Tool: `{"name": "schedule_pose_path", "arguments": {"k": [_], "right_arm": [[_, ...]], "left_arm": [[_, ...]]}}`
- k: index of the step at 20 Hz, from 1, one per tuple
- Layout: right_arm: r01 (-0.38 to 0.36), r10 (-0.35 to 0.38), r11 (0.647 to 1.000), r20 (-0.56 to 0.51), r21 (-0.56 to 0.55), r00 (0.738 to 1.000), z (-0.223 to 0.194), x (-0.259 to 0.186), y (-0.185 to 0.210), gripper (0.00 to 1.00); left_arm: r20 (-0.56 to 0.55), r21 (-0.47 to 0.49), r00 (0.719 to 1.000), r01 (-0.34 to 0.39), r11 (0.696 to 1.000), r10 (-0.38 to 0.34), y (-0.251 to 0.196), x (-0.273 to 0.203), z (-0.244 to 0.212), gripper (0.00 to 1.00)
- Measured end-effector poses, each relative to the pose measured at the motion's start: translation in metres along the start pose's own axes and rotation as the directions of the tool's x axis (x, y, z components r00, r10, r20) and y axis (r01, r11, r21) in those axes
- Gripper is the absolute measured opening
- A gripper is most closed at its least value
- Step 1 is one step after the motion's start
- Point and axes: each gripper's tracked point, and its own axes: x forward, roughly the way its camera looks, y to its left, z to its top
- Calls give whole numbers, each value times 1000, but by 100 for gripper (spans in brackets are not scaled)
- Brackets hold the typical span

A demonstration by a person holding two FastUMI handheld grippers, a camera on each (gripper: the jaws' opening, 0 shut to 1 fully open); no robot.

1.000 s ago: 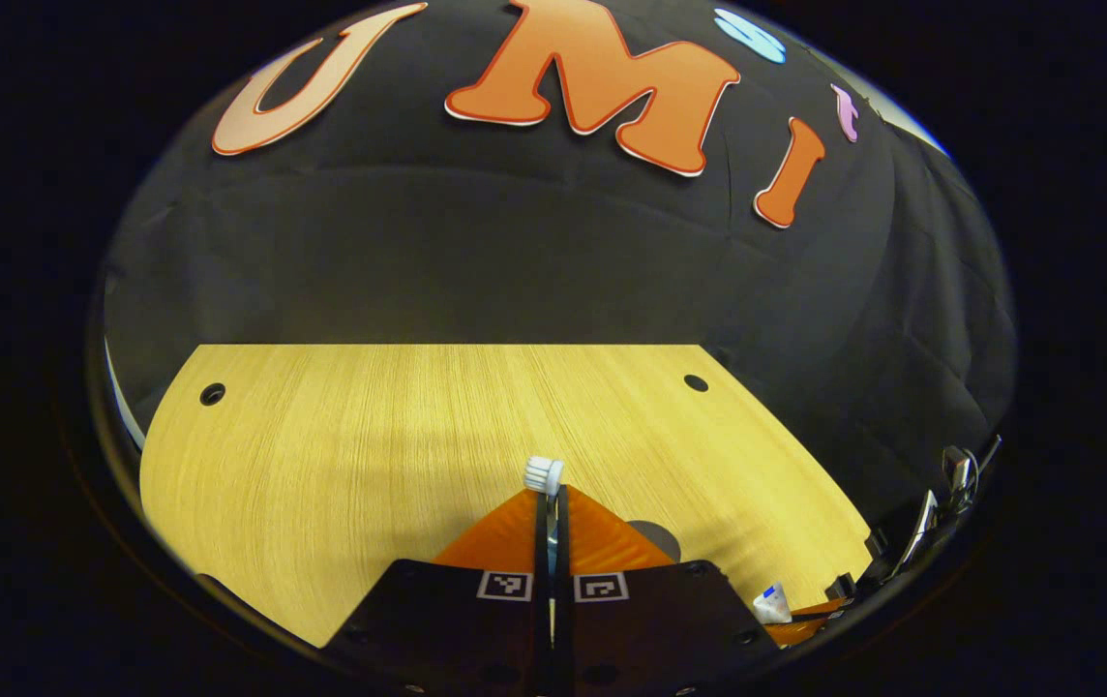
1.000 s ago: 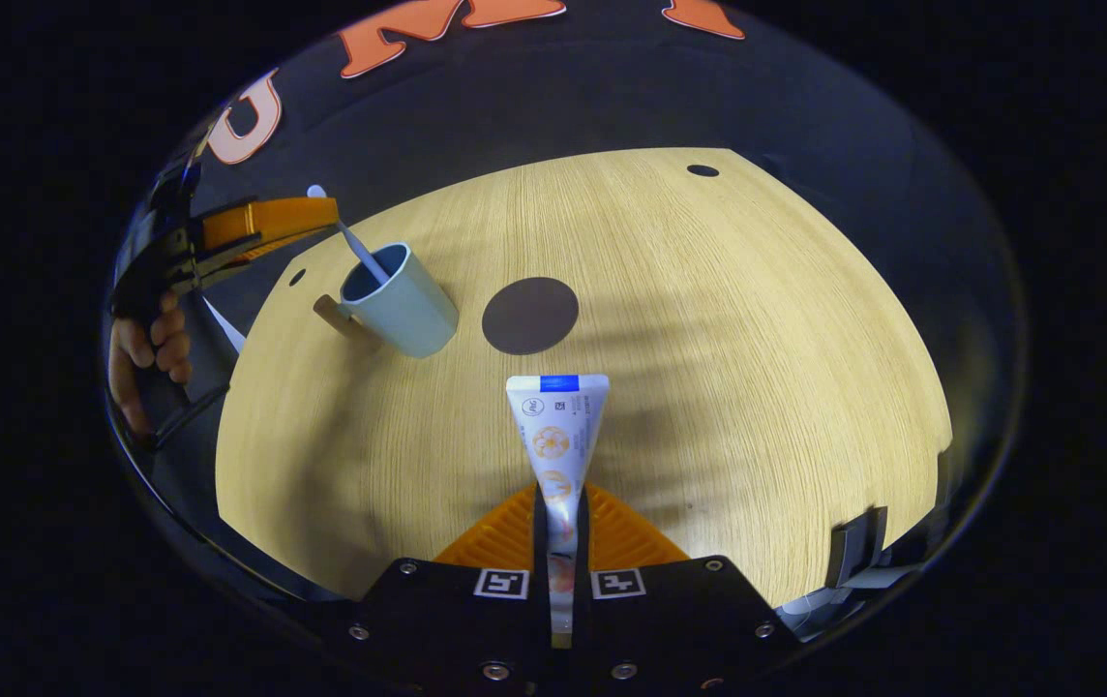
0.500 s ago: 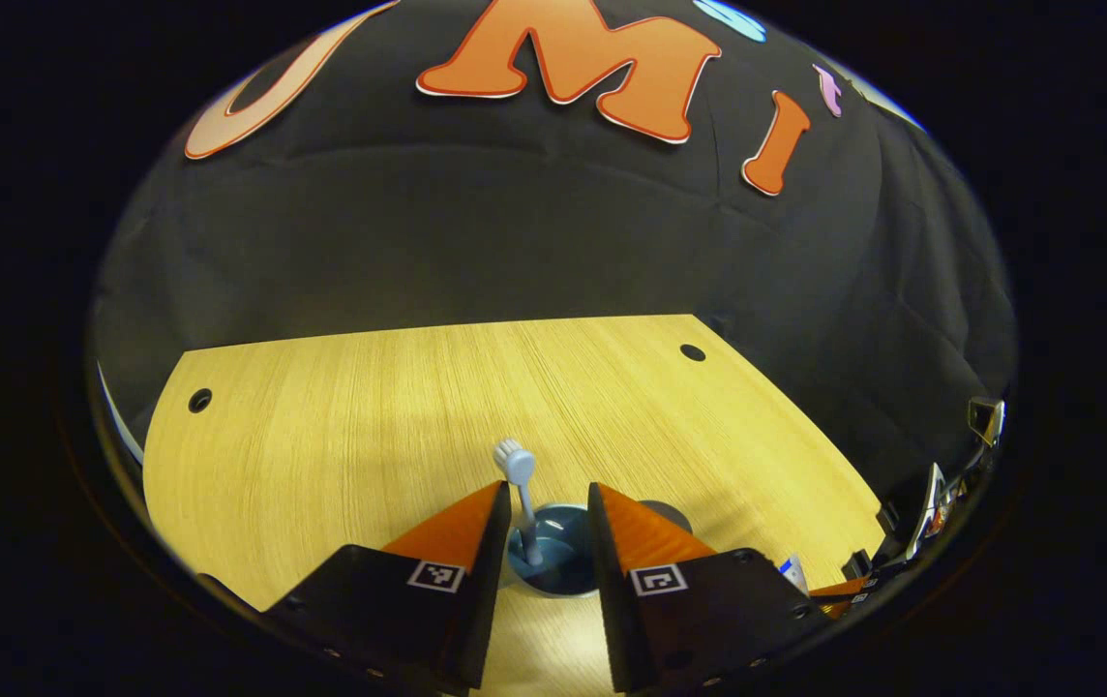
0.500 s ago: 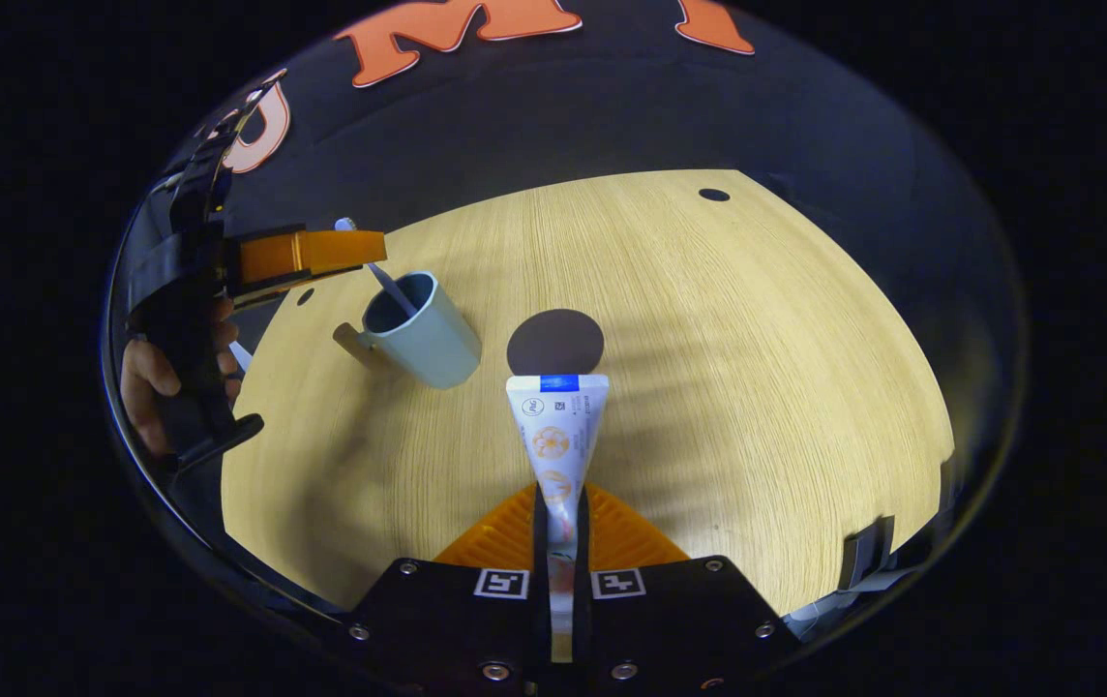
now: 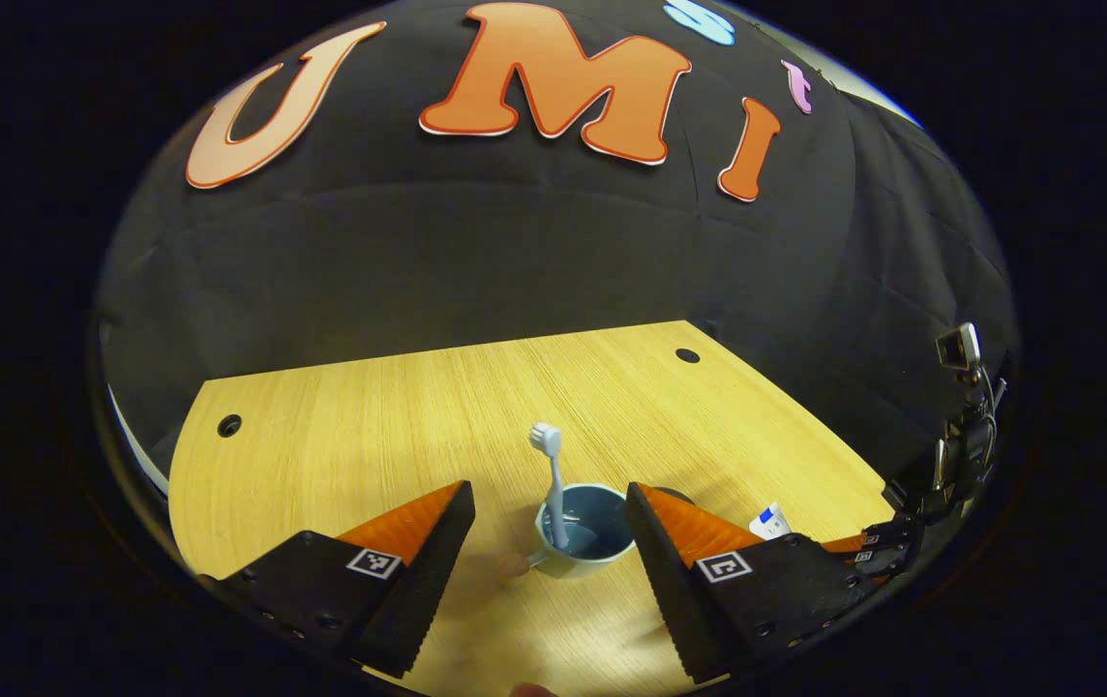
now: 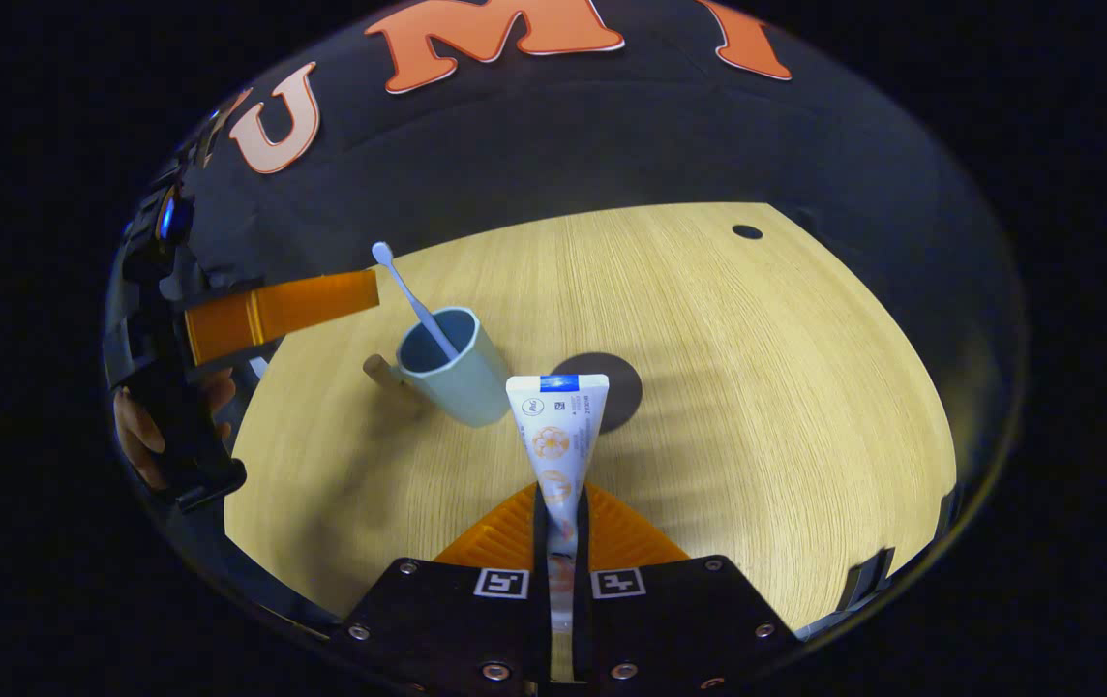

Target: Put the toothbrush and toothpaste on the desktop into the cup, then pick up the cup and place it on the coaster on the desktop.

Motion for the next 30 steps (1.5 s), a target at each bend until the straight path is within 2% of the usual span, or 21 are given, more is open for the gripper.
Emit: {"name": "schedule_pose_path", "arguments": {"k": [6, 12, 19, 24, 30], "right_arm": [[-23, 31, 997, 126, -70, 991, 46, 10, 16, 9], [-84, 105, 992, 243, -94, 964, 92, 24, 42, 9], [-162, 217, 973, 416, -165, 883, 138, 27, 78, 9], [-192, 247, 968, 495, -160, 833, 160, 40, 92, 9], [-217, 255, 967, 542, -134, 801, 174, 61, 101, 9]], "left_arm": [[3, -54, 998, -66, 996, 67, 17, -37, -9, 98], [38, -99, 990, -129, 987, 133, 32, -66, -13, 98], [15, -78, 980, -199, 977, 201, 46, -85, -37, 98], [-16, -69, 972, -233, 970, 233, 46, -94, -59, 98], [-57, -79, 974, -223, 972, 218, 45, -88, -73, 98]]}}
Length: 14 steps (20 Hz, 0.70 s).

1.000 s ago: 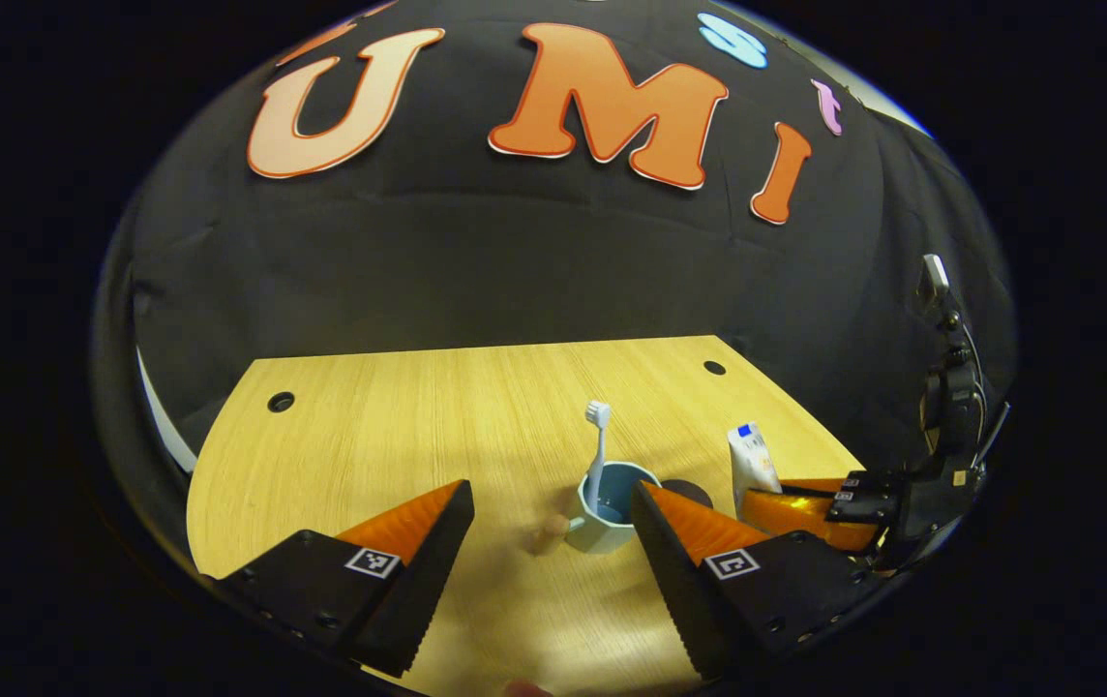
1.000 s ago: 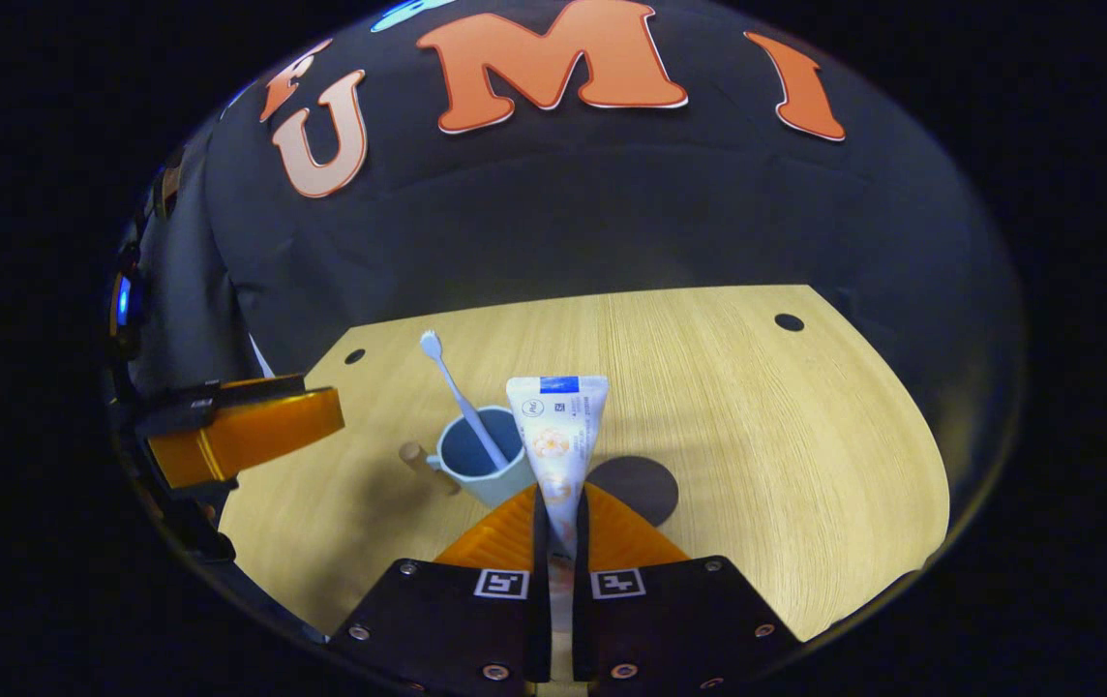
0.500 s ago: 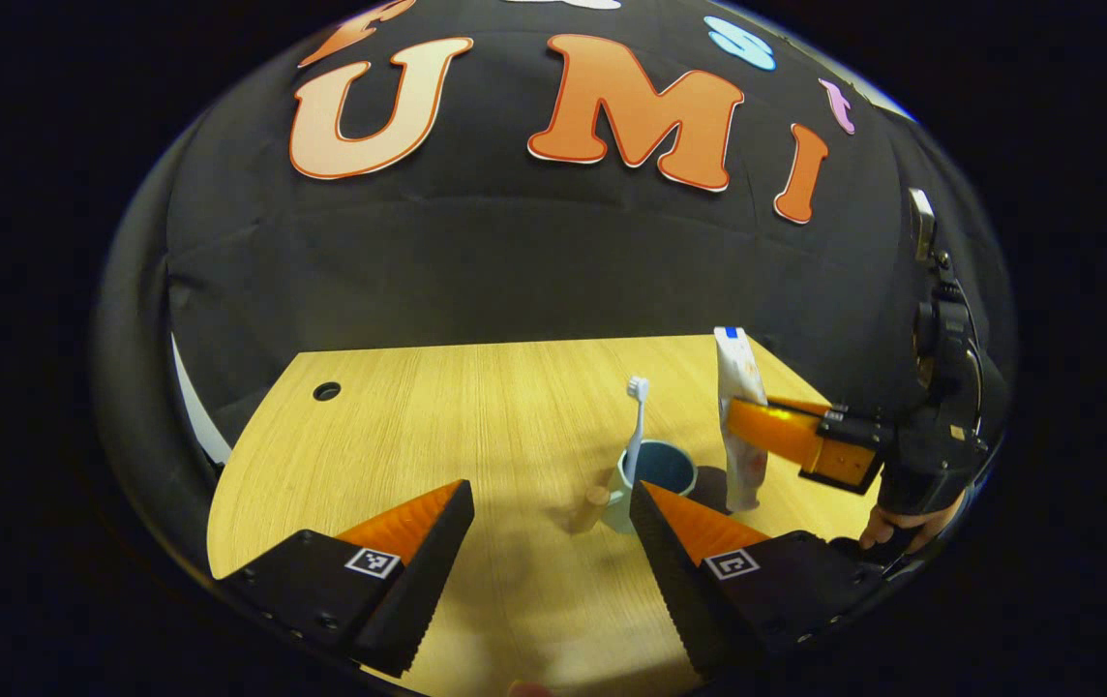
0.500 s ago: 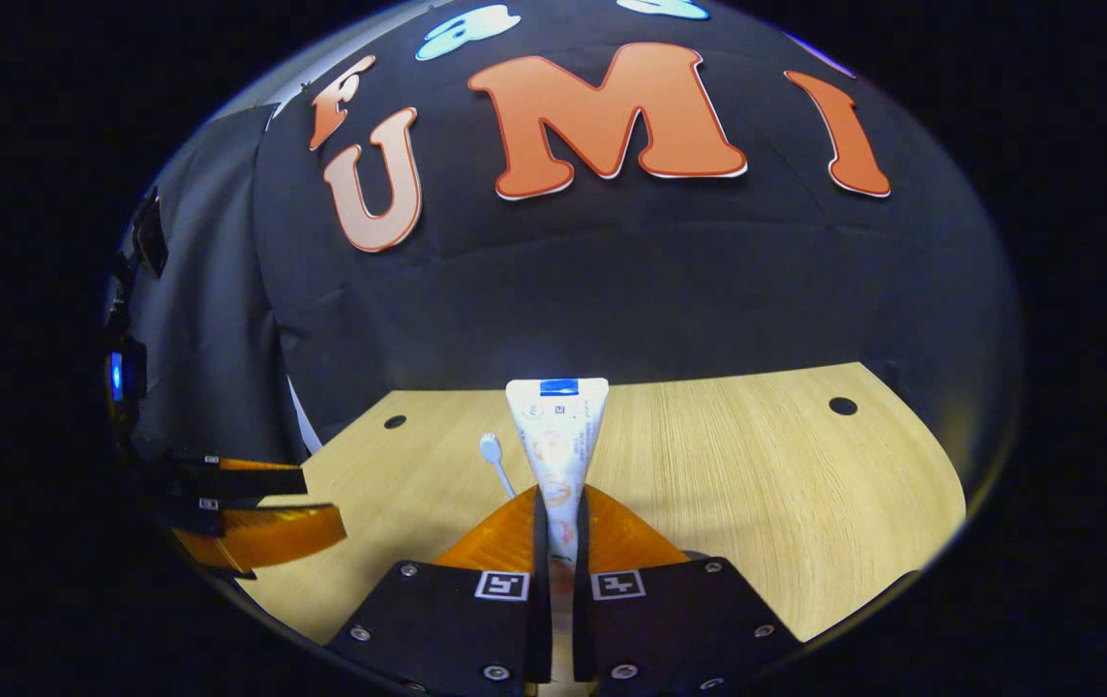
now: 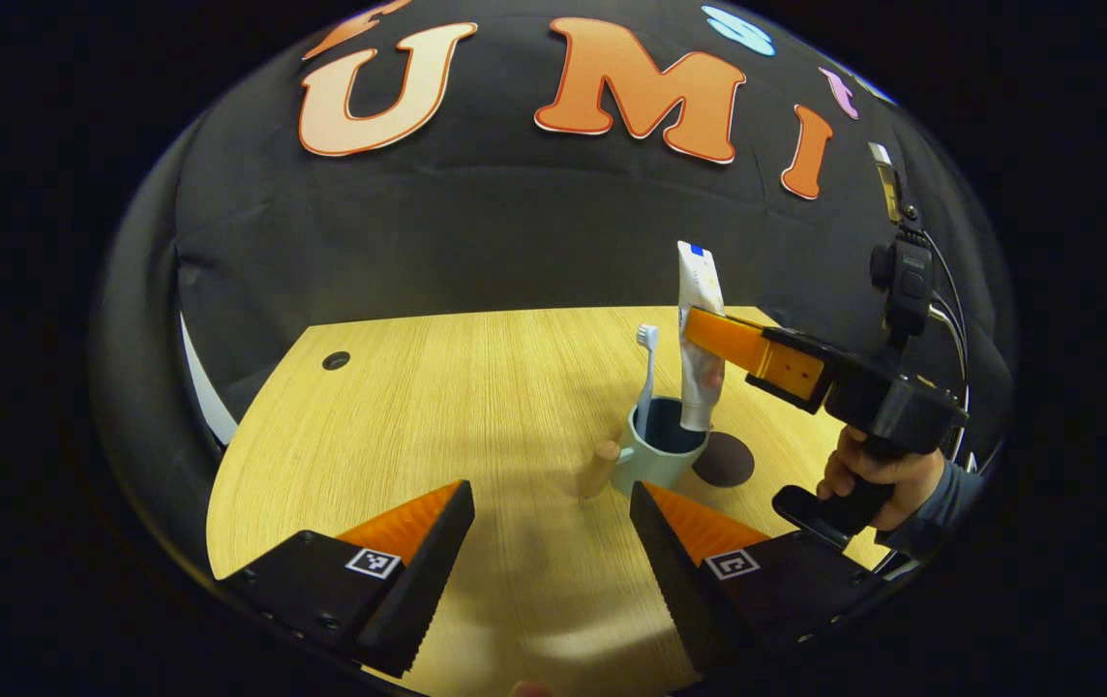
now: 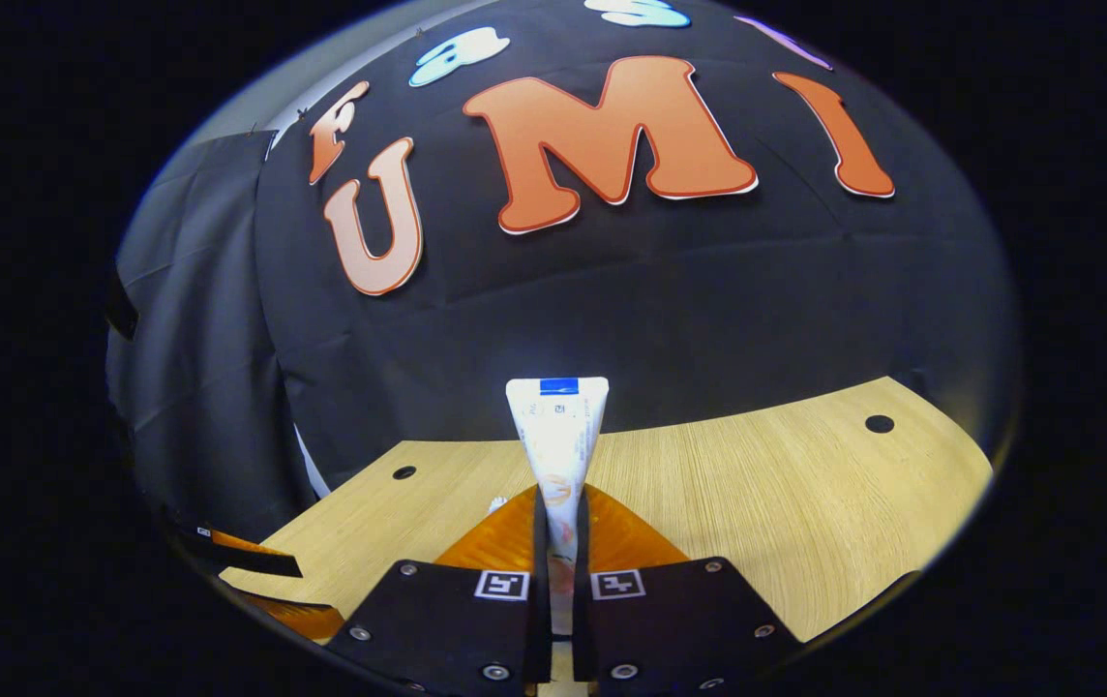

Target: Put the toothbrush and toothpaste on the desktop into the cup, then pick up the cup and place it on the coaster on the desktop.

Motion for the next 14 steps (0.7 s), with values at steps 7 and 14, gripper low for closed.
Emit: {"name": "schedule_pose_path", "arguments": {"k": [7, 14], "right_arm": [[46, -45, 997, -25, 69, 999, -29, 11, -9, 9], [76, -73, 996, -75, 49, 995, -48, 4, -9, 12]], "left_arm": [[-13, 5, 1000, 21, 1000, -21, -7, 12, -1, 98], [-35, -14, 999, 24, 1000, -24, -5, 16, -14, 98]]}}
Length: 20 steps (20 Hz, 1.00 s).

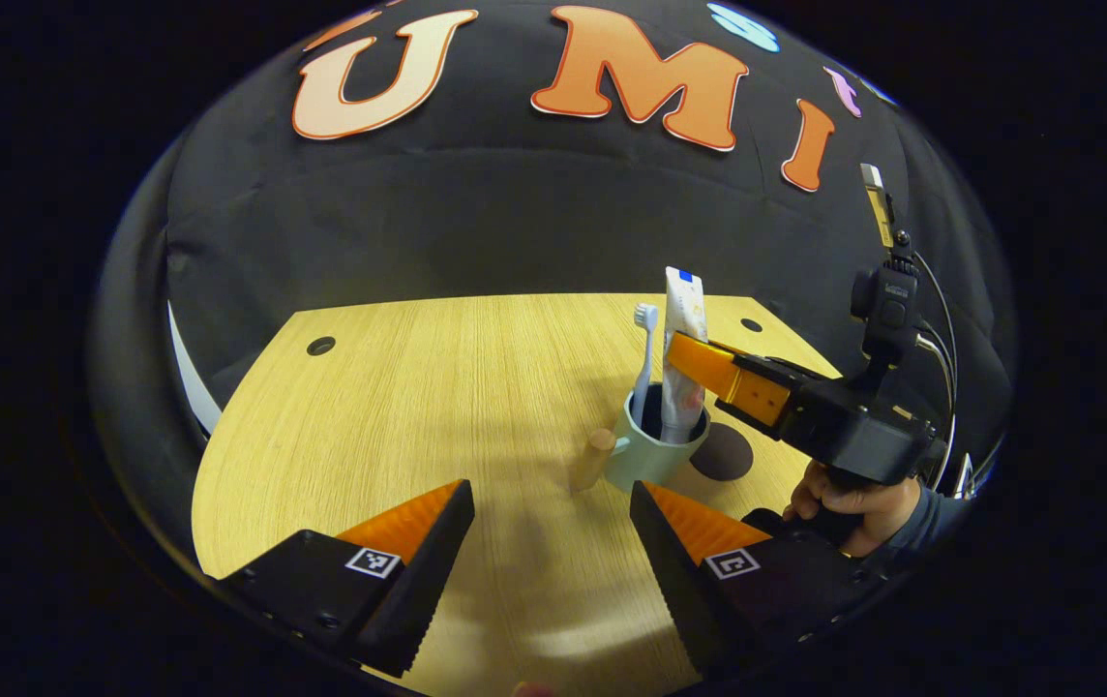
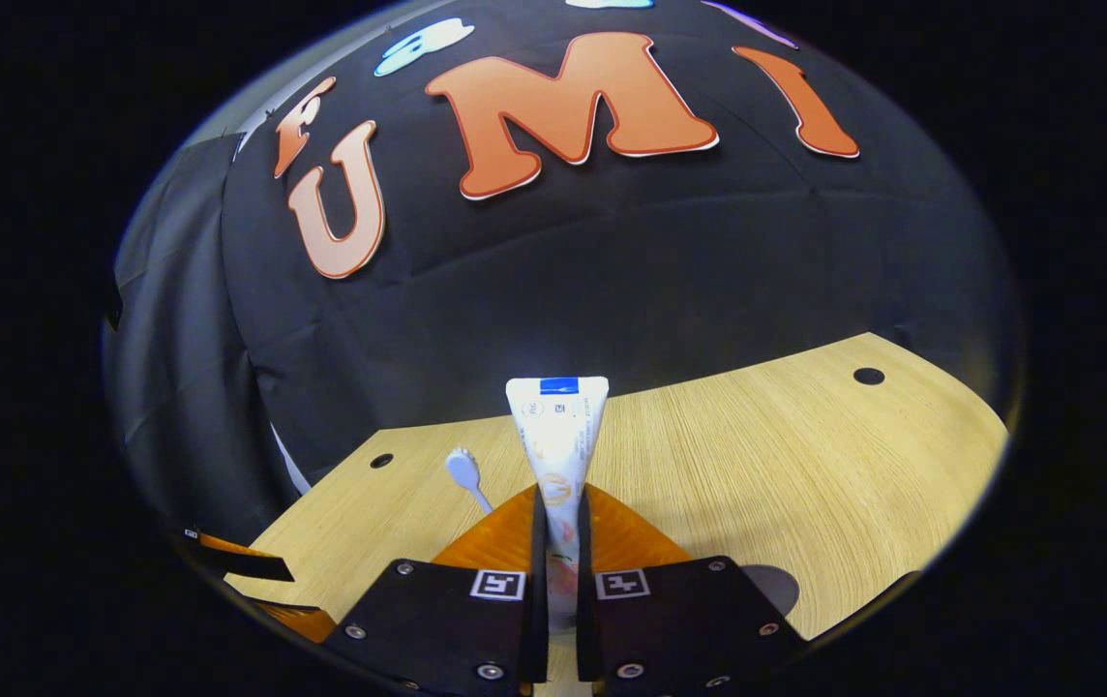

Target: Put the toothbrush and toothpaste on the desktop into the cup, then pick up the cup and place it on the coaster on the desktop.

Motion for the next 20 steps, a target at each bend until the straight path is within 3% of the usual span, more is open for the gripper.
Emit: {"name": "schedule_pose_path", "arguments": {"k": [4, 8, 9, 10, 11, 12, 13, 14, 15, 16, 17, 18, 19, 20], "right_arm": [[-4, 4, 1000, -42, -11, 999, -10, -6, 3, 15], [-3, 3, 1000, -113, -1, 994, -22, -15, 1, 27], [-7, 6, 1000, -127, -5, 992, -25, -17, 1, 17], [-12, 10, 1000, -154, -10, 988, -28, -20, 1, 29], [-22, 19, 1000, -165, -15, 986, -27, -24, 2, 34], [-22, 17, 999, -166, -26, 986, -24, -26, 1, 27], [-22, 15, 999, -163, -41, 987, -20, -29, 0, 44], [-22, 13, 998, -159, -54, 987, -17, -31, 0, 46], [-21, 11, 998, -157, -63, 987, -14, -33, -1, 60], [-23, 12, 997, -160, -69, 987, -12, -36, -1, 54], [-28, 16, 997, -164, -73, 986, -10, -40, -1, 58], [-34, 22, 997, -164, -76, 986, -8, -43, 0, 55], [-45, 32, 996, -162, -77, 986, -5, -48, 2, 70], [-51, 38, 996, -161, -78, 986, -2, -53, 2, 75]], "left_arm": [[10, 1, 1000, 3, 1000, -3, -1, 0, 0, 98], [12, -5, 1000, 11, 1000, -11, -2, 1, -2, 98], [9, -4, 1000, 14, 1000, -13, -2, 3, -3, 98], [7, -6, 1000, 15, 1000, -15, -2, 3, -3, 98], [6, -8, 1000, 18, 1000, -18, -2, 5, -3, 98], [6, -8, 1000, 20, 1000, -20, -3, 8, -3, 98], [7, -7, 1000, 22, 1000, -22, -4, 8, -3, 98], [10, -4, 1000, 22, 1000, -22, -4, 9, -1, 98], [13, -2, 1000, 22, 1000, -22, -4, 11, -1, 98], [19, 1, 1000, 22, 1000, -22, -3, 11, 2, 98], [25, 7, 999, 24, 1000, -24, -3, 14, 4, 98], [30, 15, 999, 28, 999, -29, -4, 16, 7, 98], [38, 24, 999, 37, 999, -38, -5, 18, 9, 98], [47, 35, 997, 53, 998, -55, -8, 21, 13, 98]]}}
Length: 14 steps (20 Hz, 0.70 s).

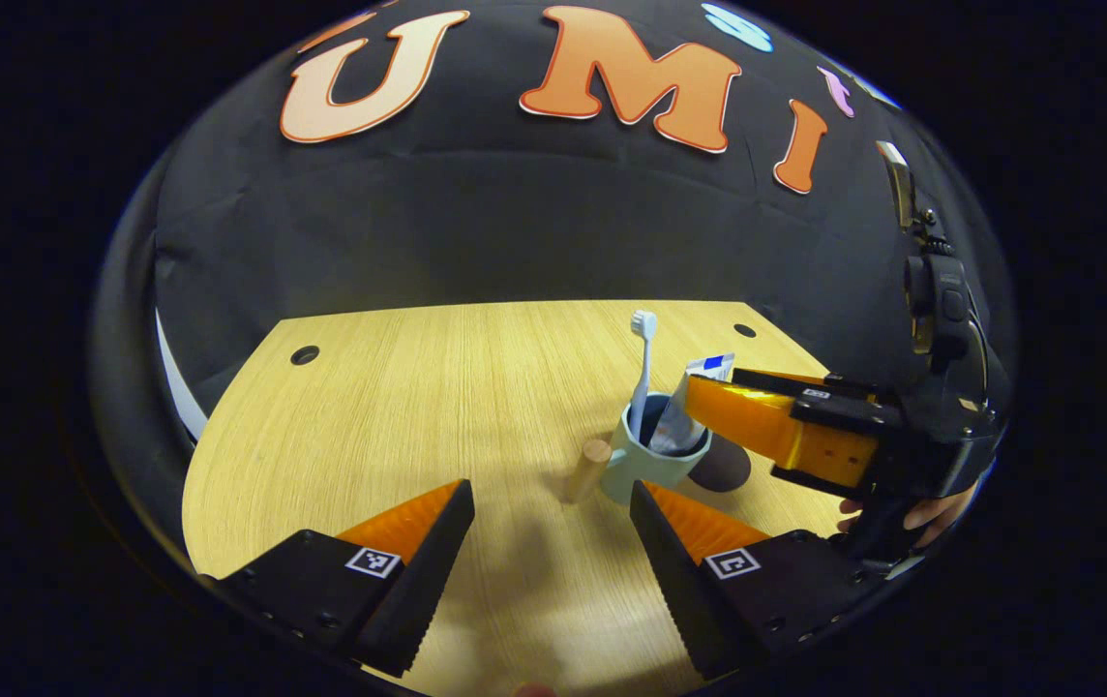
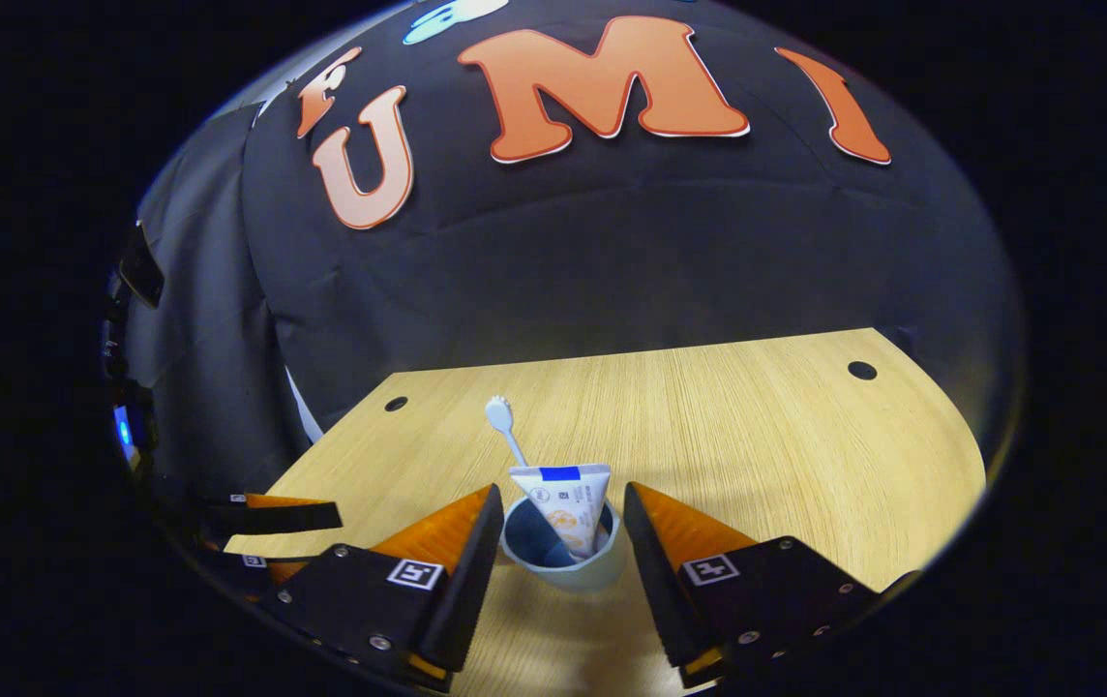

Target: Put the toothbrush and toothpaste on the desktop into the cup, then pick up the cup and place it on the coaster on the desktop.

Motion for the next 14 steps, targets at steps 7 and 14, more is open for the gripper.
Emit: {"name": "schedule_pose_path", "arguments": {"k": [7, 14], "right_arm": [[26, -26, 1000, 32, -16, 999, 21, -39, -15, 92], [104, -104, 995, 46, 13, 994, 29, -64, -43, 93]], "left_arm": [[-15, 80, 991, 133, 988, -132, -17, 37, 6, 98], [-94, 173, 963, 267, 948, -254, -23, 76, -5, 97]]}}
